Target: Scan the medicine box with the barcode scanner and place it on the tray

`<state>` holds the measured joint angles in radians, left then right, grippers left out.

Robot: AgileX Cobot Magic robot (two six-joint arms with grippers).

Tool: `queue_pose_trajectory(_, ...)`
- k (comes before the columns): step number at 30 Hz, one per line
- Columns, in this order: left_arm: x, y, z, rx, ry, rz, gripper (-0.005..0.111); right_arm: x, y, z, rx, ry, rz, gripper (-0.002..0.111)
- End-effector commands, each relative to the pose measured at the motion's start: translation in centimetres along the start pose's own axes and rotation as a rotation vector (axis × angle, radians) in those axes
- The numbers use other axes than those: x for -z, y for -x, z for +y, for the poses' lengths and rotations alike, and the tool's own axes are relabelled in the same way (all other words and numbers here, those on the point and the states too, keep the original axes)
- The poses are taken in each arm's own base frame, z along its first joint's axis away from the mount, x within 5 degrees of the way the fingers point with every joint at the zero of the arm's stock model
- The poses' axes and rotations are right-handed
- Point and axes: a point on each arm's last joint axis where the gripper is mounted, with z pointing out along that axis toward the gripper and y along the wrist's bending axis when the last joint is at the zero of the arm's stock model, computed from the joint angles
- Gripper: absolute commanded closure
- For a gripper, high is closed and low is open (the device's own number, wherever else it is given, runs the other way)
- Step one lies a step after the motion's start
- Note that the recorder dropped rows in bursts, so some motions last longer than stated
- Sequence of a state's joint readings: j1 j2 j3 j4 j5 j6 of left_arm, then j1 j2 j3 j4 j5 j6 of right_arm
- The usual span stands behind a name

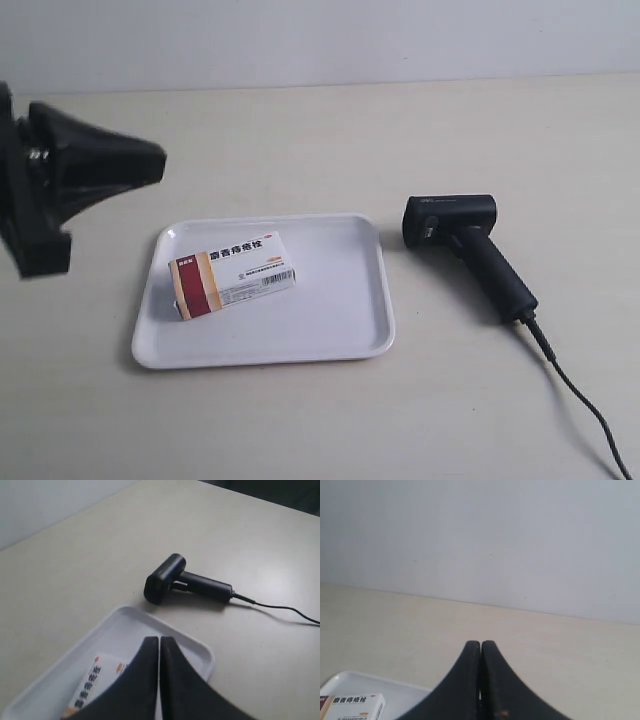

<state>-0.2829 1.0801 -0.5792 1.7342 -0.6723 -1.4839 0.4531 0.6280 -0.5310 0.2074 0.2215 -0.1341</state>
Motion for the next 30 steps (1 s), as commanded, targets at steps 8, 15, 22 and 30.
queue_pose_trajectory(8,6.8,-9.2,-3.8,0.224,0.443,-0.236,0.104,3.9,-2.4,0.1,-0.002,0.019,-0.068,0.108)
queue_pose_trajectory(15,7.6,-11.2,-6.5,0.11,0.331,-0.365,0.104,4.1,-2.4,0.2,-0.001,0.02,-0.074,0.108)
queue_pose_trajectory(22,8.9,-11.4,-5.6,0.047,0.535,-0.41,0.104,4.1,-2.4,0.2,-0.001,0.02,-0.074,0.108)
queue_pose_trajectory(30,10.6,-13.9,-3.8,0.075,0.843,-0.198,0.104,4.1,-2.5,0.2,0.001,0.02,-0.069,0.108)
